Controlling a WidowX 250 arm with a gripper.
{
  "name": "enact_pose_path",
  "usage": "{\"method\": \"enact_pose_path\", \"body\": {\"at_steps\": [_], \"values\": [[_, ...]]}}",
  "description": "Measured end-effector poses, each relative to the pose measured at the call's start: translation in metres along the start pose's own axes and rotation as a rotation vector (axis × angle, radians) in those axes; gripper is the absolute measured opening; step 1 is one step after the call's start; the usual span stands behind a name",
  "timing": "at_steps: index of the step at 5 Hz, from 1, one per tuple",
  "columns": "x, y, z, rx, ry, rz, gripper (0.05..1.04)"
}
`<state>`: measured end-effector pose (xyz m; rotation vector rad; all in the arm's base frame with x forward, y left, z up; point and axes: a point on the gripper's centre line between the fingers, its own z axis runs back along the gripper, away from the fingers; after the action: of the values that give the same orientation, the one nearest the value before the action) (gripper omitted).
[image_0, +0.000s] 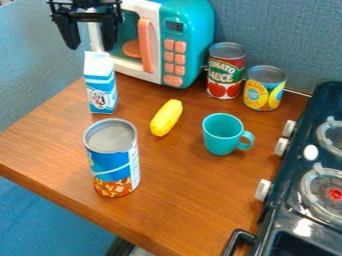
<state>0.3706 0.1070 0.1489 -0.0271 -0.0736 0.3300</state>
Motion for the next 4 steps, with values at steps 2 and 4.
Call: {"method": "enact_pose_path", "body": {"at_steps": [2, 4], "values": [[0.022, 0.011, -0.013, 0.093, 0.060, 0.020, 1.000], [0.028, 0.001, -0.020, 0.124, 0.083, -0.007, 1.000]]}}
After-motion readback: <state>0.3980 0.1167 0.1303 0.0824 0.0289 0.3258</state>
